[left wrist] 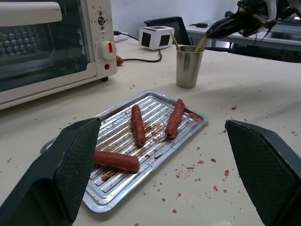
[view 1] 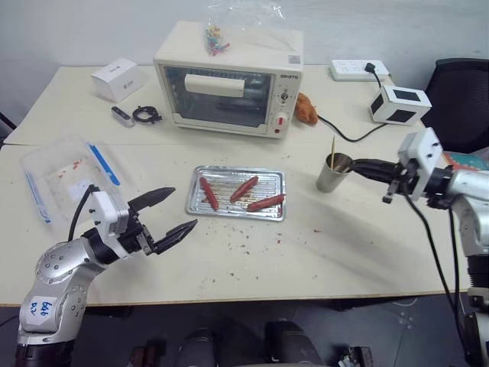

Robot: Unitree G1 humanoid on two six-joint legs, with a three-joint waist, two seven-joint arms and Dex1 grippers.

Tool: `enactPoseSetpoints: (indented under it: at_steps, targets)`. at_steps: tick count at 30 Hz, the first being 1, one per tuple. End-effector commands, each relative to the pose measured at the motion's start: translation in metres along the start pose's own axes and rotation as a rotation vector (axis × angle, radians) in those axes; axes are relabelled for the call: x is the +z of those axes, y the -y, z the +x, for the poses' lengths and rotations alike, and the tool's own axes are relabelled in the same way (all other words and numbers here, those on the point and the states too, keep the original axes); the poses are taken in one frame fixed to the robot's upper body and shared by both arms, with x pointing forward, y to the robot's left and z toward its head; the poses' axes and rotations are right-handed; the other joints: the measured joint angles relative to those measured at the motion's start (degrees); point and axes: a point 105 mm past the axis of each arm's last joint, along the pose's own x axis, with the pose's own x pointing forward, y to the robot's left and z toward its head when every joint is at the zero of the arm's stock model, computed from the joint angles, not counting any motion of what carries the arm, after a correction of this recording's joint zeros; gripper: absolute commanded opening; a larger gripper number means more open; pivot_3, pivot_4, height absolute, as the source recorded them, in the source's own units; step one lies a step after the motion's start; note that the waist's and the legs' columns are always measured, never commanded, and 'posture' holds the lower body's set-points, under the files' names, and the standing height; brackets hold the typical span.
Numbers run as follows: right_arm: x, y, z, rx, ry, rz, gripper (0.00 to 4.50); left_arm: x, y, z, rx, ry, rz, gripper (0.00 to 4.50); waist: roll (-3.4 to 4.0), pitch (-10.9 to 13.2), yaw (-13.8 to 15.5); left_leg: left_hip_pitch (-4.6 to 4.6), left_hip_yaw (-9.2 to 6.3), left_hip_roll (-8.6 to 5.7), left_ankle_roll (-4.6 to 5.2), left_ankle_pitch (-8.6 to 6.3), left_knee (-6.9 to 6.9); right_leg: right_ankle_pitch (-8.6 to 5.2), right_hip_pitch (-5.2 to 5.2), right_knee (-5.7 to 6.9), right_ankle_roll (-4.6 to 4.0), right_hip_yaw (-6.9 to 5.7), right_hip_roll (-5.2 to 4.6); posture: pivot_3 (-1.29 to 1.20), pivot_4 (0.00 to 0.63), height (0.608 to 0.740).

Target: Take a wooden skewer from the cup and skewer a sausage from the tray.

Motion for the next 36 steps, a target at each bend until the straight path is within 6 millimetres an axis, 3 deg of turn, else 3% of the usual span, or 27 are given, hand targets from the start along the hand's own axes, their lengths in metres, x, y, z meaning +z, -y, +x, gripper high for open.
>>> enactPoseSetpoints:
  at_steps: [1,4,8,13,18,22,27,34,36]
  targets:
    - [0.057,0.025,-0.029,-0.032,0.123,-0.05,0.03,0.004,-0.002,-0.003,-0.003,0.024,0.014,4.5,0.12,0.1,0.0,0.0,0.02,-0.02,0.01,0.0,0.0,0.0,0.0,0.0,0.0,0.01,-0.02,0.0,0.15,0.74]
    - [0.086,0.03,-0.037,-0.012,0.188,-0.013,0.03,0.004,-0.001,-0.002,-0.02,0.035,-0.008,4.5,0.14,0.1,-0.2,0.0,0.01,0.04,0.01,0.0,-0.02,0.0,-0.05,0.01,0.0,0.01,0.02,0.0,0.15,0.74]
    - [0.116,0.022,-0.037,0.083,0.313,0.124,0.03,0.007,0.004,0.01,-0.084,0.064,-0.052,4.5,0.14,0.1,-0.1,0.0,-0.03,0.07,-0.01,-0.01,-0.06,-0.01,-0.04,-0.02,-0.02,0.0,0.01,0.0,0.15,0.74]
    - [0.14,-0.008,-0.01,0.285,0.547,0.377,0.03,0.017,0.003,0.037,-0.149,0.172,-0.089,4.5,0.14,0.1,-0.1,-0.04,-0.03,0.06,0.0,-0.01,-0.01,0.0,-0.03,0.03,-0.01,0.0,0.0,0.0,0.15,0.74]
    - [0.146,-0.037,0.022,0.44,0.703,0.596,0.03,0.045,0.011,0.086,-0.255,0.35,-0.168,4.5,0.14,0.1,0.2,-0.43,-0.17,0.05,-0.01,0.02,0.15,0.02,-0.27,0.13,0.04,-0.13,0.01,0.0,0.15,0.74]
    - [0.146,-0.046,0.032,0.475,0.765,0.707,0.03,0.059,0.021,0.107,-0.315,0.415,-0.159,4.5,0.14,0.1,0.2,-1.44,-0.4,-0.03,0.07,-0.01,0.93,0.1,-1.01,0.7,0.18,-0.28,-0.06,0.0,0.15,0.74]
    - [0.135,-0.059,0.043,0.485,0.74,0.761,0.03,0.074,0.031,0.117,-0.355,0.491,-0.181,4.5,0.13,0.1,0.1,-1.68,-0.43,-0.09,0.21,0.04,1.03,0.15,-1.17,0.7,0.28,-0.31,-0.1,0.0,0.15,0.74]
    - [0.127,-0.067,0.045,0.486,0.727,0.813,0.03,0.088,0.027,0.114,-0.322,0.552,-0.213,4.5,0.13,0.1,0.0,-1.67,-0.45,-0.07,0.23,0.07,1.01,0.15,-1.17,0.72,0.28,-0.29,-0.06,0.0,0.15,0.74]
    - [0.127,-0.068,0.046,0.485,0.728,0.82,0.0,0.087,0.028,0.113,-0.324,0.55,-0.217,4.11,0.14,0.1,0.1,-1.67,-0.45,-0.08,0.23,0.07,1.01,0.16,-1.18,0.71,0.28,-0.3,-0.06,0.0,0.15,0.74]
